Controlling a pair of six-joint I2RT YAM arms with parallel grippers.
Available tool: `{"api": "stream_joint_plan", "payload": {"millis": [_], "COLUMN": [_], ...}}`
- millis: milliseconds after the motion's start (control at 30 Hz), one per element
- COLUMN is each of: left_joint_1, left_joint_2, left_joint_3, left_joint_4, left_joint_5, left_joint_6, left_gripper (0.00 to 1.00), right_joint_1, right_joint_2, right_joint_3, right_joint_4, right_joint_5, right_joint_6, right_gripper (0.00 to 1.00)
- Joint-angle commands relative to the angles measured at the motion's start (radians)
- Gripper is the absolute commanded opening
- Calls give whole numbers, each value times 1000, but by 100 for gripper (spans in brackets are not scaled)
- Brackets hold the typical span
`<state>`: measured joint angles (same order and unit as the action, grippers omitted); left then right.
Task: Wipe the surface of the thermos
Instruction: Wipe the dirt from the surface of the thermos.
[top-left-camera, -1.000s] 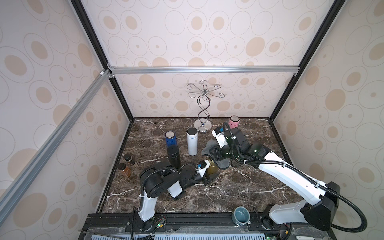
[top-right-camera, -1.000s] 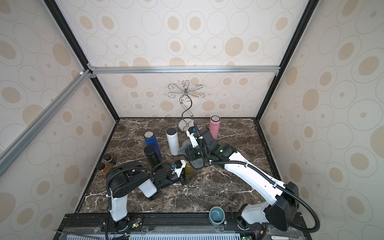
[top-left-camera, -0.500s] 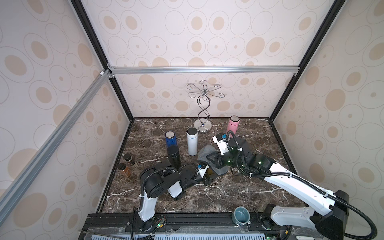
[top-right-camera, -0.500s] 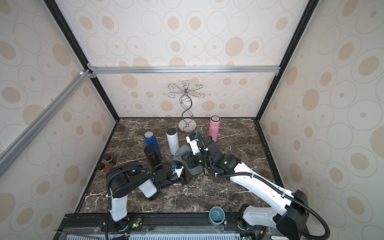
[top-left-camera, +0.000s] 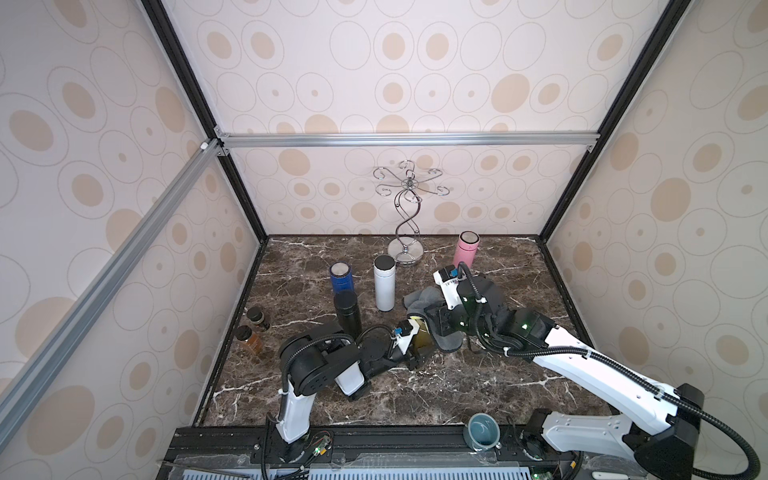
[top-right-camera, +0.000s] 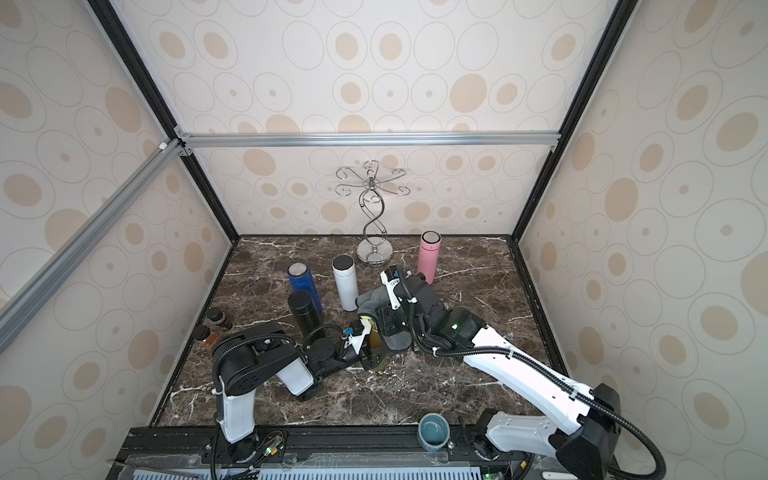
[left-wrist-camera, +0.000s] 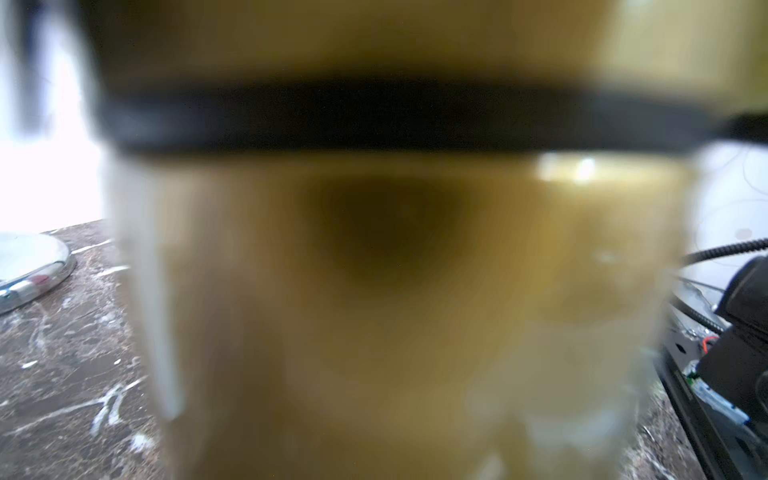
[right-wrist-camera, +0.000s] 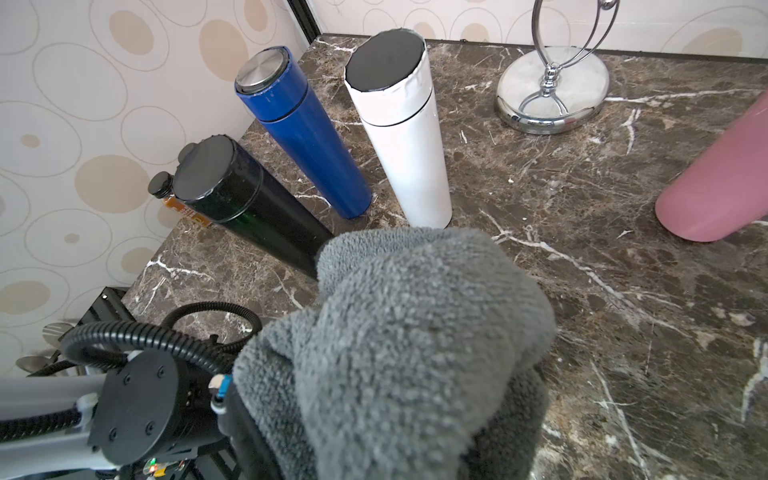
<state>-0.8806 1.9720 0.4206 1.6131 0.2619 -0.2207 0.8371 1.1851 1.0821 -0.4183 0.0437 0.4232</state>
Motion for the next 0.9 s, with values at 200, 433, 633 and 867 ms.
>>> {"api": "stream_joint_plan", "payload": {"millis": [200,433,633,867], "left_joint_1": [5,6,6,7], "left_joint_2": [94,96,96,105], "left_joint_3": [-63,-68,-66,-62], "left_joint_4": [229,229,229,229], "left_joint_5": [-32,-39,-39,-41], "left_joint_6": [18,19,13,15], "left_gripper": [0,0,0,0], "right_joint_1": [133,165,168,168], "right_joint_2": [16,-103,-297,-311], "right_joint_3": [-147,-210,-266,-267], "right_joint_4": [-44,-102,-140,-173], "right_joint_5": [9,48,45,51], "right_joint_6": [78,122,145,151], "right_gripper": [0,0,0,0]}}
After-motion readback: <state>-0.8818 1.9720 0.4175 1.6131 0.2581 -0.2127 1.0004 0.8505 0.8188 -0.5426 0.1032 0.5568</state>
